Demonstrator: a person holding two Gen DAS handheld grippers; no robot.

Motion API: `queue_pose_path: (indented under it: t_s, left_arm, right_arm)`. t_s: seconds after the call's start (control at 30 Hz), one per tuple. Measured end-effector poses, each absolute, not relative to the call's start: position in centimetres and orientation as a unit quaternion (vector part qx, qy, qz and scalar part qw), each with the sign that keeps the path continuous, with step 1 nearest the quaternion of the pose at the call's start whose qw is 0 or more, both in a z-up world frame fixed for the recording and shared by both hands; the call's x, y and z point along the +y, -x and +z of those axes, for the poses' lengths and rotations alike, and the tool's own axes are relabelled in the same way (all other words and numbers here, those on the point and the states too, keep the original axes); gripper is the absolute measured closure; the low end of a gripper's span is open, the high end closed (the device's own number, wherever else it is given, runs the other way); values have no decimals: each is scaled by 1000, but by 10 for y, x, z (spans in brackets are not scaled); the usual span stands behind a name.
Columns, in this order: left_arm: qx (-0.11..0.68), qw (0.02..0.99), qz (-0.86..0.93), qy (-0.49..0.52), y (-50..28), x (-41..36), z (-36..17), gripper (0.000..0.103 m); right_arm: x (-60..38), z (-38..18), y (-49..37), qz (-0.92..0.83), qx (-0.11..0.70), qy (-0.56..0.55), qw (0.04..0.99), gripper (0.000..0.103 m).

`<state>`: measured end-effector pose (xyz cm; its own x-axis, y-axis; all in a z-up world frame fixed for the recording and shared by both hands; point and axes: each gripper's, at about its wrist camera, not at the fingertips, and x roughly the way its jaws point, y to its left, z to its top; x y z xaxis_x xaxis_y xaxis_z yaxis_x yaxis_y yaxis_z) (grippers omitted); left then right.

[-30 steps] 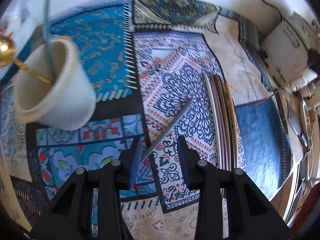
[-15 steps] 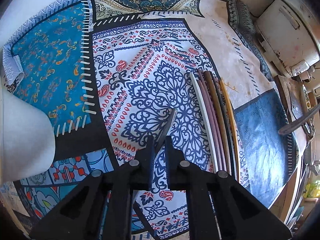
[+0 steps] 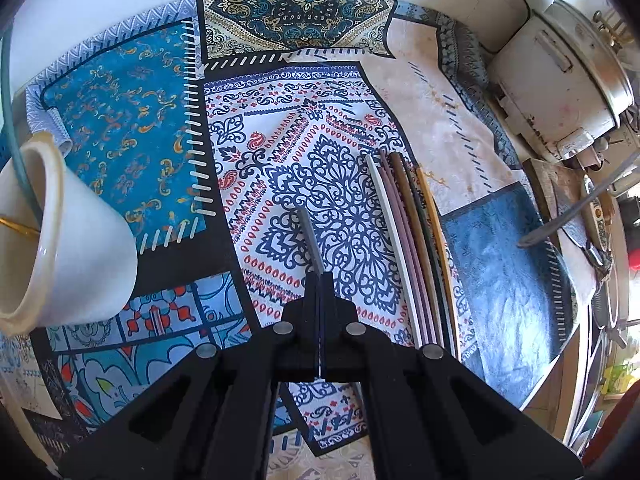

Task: Organize utensils
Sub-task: 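Move the left gripper back to the chopsticks while the right carries the fork toward the cup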

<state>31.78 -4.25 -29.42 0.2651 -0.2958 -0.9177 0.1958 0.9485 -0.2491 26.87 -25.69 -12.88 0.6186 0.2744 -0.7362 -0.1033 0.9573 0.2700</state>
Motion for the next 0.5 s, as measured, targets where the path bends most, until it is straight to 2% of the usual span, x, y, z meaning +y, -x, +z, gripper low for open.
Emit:
queue_pose_path:
  t_s: [0.13, 0.27, 0.5]
  left_arm:
    - [595, 787, -156, 36, -317, -46, -297, 101]
    - [610, 778, -147, 31, -320, -56, -309, 87]
    - [611, 784, -107, -7, -315, -72, -322, 87]
  right_arm:
    - [-251, -126, -267, 109, 420, -98, 896, 80]
    - [-252, -127, -266, 109, 423, -100, 894, 80]
    - [-263, -131, -260, 102, 430, -107, 891, 80]
